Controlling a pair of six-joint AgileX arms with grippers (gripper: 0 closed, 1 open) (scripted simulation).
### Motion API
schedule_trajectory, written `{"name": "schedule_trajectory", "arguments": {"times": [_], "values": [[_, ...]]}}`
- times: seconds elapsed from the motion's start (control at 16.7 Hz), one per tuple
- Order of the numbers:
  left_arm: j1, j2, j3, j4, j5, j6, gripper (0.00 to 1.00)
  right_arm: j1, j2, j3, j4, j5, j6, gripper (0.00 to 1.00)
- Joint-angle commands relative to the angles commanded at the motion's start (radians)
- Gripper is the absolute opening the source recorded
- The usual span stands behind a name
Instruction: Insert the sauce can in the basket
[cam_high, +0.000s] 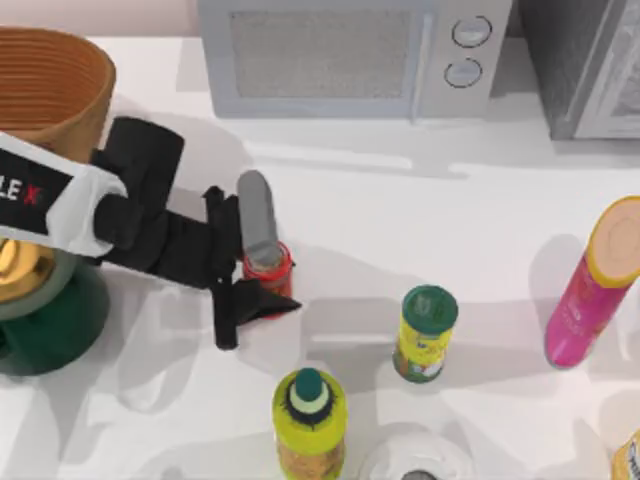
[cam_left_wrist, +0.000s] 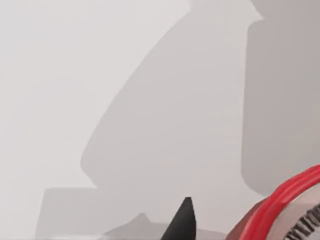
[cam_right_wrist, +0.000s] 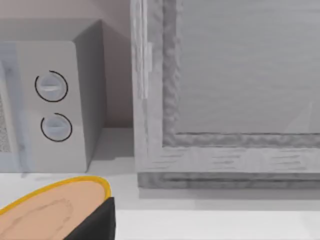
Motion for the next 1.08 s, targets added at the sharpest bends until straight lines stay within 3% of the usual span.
{"name": "schedule_trajectory", "arguments": {"times": [0.36, 0.6, 0.9, 1.08], "values": [[0.058, -0.108, 0.164, -0.045, -0.09, -0.15, 0.0, 0.0, 0.0, 0.0, 0.0, 0.0, 0.0, 1.0], [0.174, -0.204, 0.349, -0.174, -0.255, -0.377, 0.0, 0.0, 0.0, 0.0, 0.0, 0.0, 0.0, 1.0], [0.366, -0.291, 0.542, -0.424, -0.54, -0.722, 0.0, 0.0, 0.0, 0.0, 0.0, 0.0, 0.0, 1.0], [0.449, -0.312, 0.608, -0.516, -0.635, -0.825, 0.0, 0.0, 0.0, 0.0, 0.0, 0.0, 0.0, 1.0]]}}
